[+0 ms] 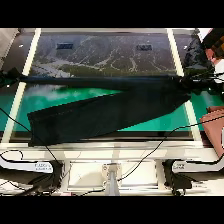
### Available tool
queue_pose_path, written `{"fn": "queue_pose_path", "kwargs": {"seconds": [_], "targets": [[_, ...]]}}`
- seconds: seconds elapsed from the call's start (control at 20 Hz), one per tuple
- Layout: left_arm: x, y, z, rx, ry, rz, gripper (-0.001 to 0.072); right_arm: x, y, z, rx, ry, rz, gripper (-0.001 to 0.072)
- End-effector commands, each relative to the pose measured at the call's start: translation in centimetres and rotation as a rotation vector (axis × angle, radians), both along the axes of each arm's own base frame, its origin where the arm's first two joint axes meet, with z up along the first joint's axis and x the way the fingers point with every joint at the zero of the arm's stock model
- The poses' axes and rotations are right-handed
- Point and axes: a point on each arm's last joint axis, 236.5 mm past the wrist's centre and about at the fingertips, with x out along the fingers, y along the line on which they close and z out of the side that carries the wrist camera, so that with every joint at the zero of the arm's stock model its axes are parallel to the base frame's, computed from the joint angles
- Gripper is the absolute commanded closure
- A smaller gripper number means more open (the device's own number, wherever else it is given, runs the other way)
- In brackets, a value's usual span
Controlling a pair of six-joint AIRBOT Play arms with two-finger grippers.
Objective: Fold the clothes and pants, and hang the long-sleeved shirts on hangers.
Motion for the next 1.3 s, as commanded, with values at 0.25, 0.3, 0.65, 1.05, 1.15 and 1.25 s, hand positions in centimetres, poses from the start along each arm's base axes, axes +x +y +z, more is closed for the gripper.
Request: {"fn": "queue_pose_path", "kwargs": {"seconds": [0.25,0.3,0.65,1.05,1.15,1.25], "targets": [[-9.7,-2.4,-8.4,-0.132,0.525,-0.066,0.0682,-12.2,-0.7,-3.4,-0.013,0.544,0.08,0.0645],[-10.1,-2.1,-8.5,-0.123,0.548,-0.067,0.0682,-13.8,-0.4,-3.4,0.001,0.611,0.115,0.0645],[-17.7,0.8,-6.9,0.0,0.886,-0.103,0.0683,-21.0,1.2,-0.3,0.103,0.92,0.253,0.0645],[-14.7,1.8,-7.6,0.058,0.765,-0.137,0.0682,-9.0,0.3,-3.9,0.011,0.396,0.161,0.0644],[-11.0,2.8,-7.9,0.115,0.609,-0.077,0.0682,-2.6,0.5,-2.9,0.036,0.14,0.053,0.0644],[-7.1,3.1,-7.5,0.162,0.458,-0.039,0.0682,3.2,-0.2,-0.5,0.076,-0.106,-0.095,0.0644]]}}
